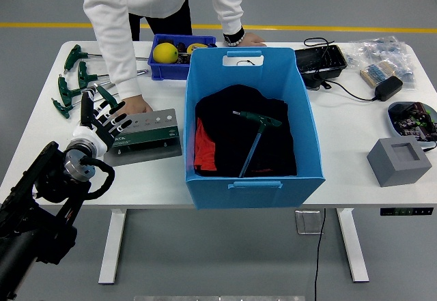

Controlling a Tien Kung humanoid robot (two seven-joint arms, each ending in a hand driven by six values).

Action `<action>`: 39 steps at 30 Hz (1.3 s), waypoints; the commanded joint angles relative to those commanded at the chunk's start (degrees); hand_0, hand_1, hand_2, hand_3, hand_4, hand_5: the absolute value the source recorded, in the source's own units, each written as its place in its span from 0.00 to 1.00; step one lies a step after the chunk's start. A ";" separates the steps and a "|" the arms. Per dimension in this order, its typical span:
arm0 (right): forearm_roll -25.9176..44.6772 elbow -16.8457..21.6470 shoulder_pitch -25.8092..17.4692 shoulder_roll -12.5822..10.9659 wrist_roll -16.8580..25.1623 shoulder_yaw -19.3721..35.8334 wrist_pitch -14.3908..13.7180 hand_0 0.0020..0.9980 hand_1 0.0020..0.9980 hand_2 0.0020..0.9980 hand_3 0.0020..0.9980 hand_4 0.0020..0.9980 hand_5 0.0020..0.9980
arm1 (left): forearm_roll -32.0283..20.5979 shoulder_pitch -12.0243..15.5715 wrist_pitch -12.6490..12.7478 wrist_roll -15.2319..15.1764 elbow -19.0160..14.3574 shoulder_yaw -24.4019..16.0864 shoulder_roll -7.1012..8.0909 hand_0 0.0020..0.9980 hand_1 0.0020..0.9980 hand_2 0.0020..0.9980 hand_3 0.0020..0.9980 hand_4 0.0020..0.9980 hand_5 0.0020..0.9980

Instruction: Lift tool from toolbox,place it in box,lift tool from toolbox,place it in box

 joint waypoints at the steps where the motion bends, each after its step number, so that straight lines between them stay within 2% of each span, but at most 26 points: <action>1: -0.07 0.00 0.03 -0.01 -0.02 0.01 0.00 0.69 0.68 0.74 0.58 0.79 0.69 | -0.51 -0.21 -0.22 -0.03 0.26 0.10 -0.02 0.28 0.37 0.55 0.82 0.77 1.00; 3: -0.16 0.00 0.06 -0.01 -0.04 0.07 -0.01 0.69 0.68 0.74 0.58 0.79 0.69 | -1.34 -0.55 -0.67 -0.06 0.65 0.27 -0.07 0.28 0.37 0.55 0.82 0.77 1.00; 4: -0.19 0.00 0.08 0.00 -0.04 0.13 -0.03 0.69 0.68 0.74 0.58 0.79 0.70 | -1.79 -0.74 -0.92 -0.08 0.84 0.38 -0.09 0.33 0.48 0.62 0.82 0.79 1.00; 9: -0.18 0.00 0.15 0.00 -0.01 0.18 -0.05 0.69 0.68 0.74 0.58 0.79 0.70 | -3.97 -1.40 -2.05 -0.54 1.41 0.87 -0.17 0.33 0.48 0.62 0.82 0.79 1.00; 10: -0.13 0.00 0.16 0.00 0.00 0.14 -0.05 0.69 0.68 0.74 0.58 0.79 0.70 | -4.29 -1.44 -2.18 -0.66 1.41 0.88 -0.19 0.37 0.52 0.67 0.82 0.79 1.00; 15: -0.24 0.00 0.10 0.02 -0.01 0.28 -0.08 0.69 0.68 0.74 0.58 0.79 0.70 | -6.07 -1.87 -3.18 -1.24 0.44 1.12 -0.12 0.37 0.52 0.67 0.82 0.79 1.00; 16: -0.26 0.00 0.08 0.03 -0.02 0.29 -0.08 0.69 0.68 0.74 0.58 0.79 0.69 | -6.19 -1.89 -3.28 -1.23 0.18 1.17 -0.08 0.38 0.53 0.69 0.80 0.79 1.00; 21: -0.58 0.00 -0.17 0.06 -0.09 0.62 -0.08 0.69 0.68 0.74 0.58 0.79 0.69 | -7.55 -1.79 -3.23 -1.44 -2.28 1.54 0.37 0.38 0.53 0.69 0.80 0.79 1.00; 22: -0.70 0.00 -0.23 0.08 -0.11 0.74 -0.09 0.69 0.68 0.74 0.58 0.79 0.69 | -7.84 -1.75 -3.09 -1.50 -2.77 1.62 0.49 0.39 0.54 0.69 0.76 0.79 1.00; 25: -0.93 0.00 -0.36 0.13 -0.15 1.03 -0.12 0.69 0.68 0.74 0.58 0.79 0.69 | -8.46 -1.58 -2.76 -1.48 -4.12 1.80 0.89 0.39 0.54 0.69 0.76 0.79 1.00; 33: -1.56 0.00 -0.70 0.24 -0.22 1.77 -0.17 0.69 0.68 0.74 0.58 0.79 0.69 | -10.57 -1.07 -0.92 -1.12 -9.46 2.31 2.92 0.39 0.56 0.69 0.74 0.78 1.00; 34: -1.59 0.00 -0.74 0.25 -0.22 1.82 -0.18 0.69 0.68 0.74 0.58 0.79 0.70 | -11.06 -1.07 -0.74 -1.15 -10.06 2.37 3.17 0.39 0.57 0.73 0.74 0.77 1.00; 39: -1.48 0.00 -0.88 0.30 -0.20 1.75 -0.20 0.69 0.68 0.74 0.58 0.79 0.70 | -13.20 -1.15 -0.14 -1.61 -12.77 2.63 4.06 0.39 0.57 0.73 0.74 0.77 1.00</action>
